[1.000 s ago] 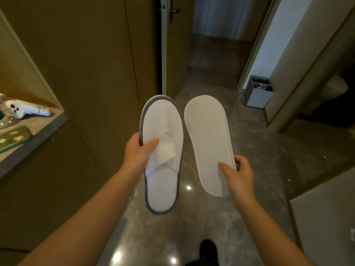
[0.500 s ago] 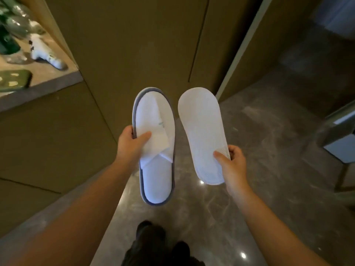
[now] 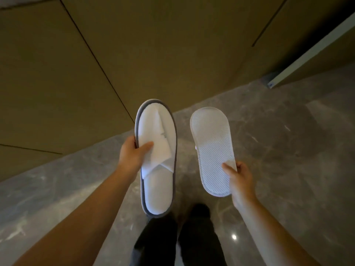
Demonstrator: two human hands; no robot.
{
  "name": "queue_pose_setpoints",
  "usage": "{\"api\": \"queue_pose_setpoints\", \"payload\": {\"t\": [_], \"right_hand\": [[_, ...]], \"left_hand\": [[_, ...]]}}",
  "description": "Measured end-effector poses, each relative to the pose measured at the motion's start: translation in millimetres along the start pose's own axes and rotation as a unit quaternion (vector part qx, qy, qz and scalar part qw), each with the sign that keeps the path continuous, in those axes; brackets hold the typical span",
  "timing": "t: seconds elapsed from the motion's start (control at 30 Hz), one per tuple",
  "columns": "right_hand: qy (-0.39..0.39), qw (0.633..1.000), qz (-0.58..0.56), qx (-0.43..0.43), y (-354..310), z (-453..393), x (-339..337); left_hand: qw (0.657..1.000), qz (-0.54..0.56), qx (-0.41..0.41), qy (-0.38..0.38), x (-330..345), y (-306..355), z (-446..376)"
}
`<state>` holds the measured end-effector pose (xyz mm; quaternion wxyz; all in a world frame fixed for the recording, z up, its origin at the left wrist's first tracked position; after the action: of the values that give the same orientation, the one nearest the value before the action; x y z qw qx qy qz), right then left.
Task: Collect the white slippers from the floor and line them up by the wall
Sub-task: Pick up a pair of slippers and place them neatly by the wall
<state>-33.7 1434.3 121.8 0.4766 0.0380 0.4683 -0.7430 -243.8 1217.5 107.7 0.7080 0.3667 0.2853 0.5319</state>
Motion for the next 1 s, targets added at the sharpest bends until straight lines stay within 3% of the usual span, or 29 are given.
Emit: {"api": "queue_pose_setpoints", "payload": {"t": [0.27,0.57,0.8,0.9,1.0], "right_hand": [[-0.062,0.995,0.05,0.065,140.4,-128.5,98.1],[-0.001,1.0,0.019,0.018,234.3,-318.9,205.0],[0.092,0.994,-0.064,-0.005,251.2,-422.9,221.8],[0.093,0.995,0.009,-0.031,238.5,-440.6,212.0],[0.126,0.976,0.156,-0.088,216.0,-430.2,209.6]], "left_hand": [[0.999,-0.035,-0.017,0.022,29.2,-149.4,-131.5],[1.0,0.011,-0.013,0.025,83.1,-300.0,-289.8],[0.997,0.031,0.029,-0.057,116.4,-333.5,-361.5],[0.996,0.047,0.036,-0.067,120.4,-325.9,-363.4],[0.996,0.064,0.03,-0.063,117.3,-318.8,-355.9]]}}
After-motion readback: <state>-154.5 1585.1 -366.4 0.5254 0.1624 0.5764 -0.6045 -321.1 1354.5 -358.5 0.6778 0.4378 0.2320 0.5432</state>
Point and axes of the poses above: each hand's wrist, its own z-axis away from the middle knuckle, its own x-axis out of the palm, y = z × x, the point moved 9 cm from there along -z, towards the middle knuckle, and after that the axes turned 15 degrees about z, right-handed, at the moved point
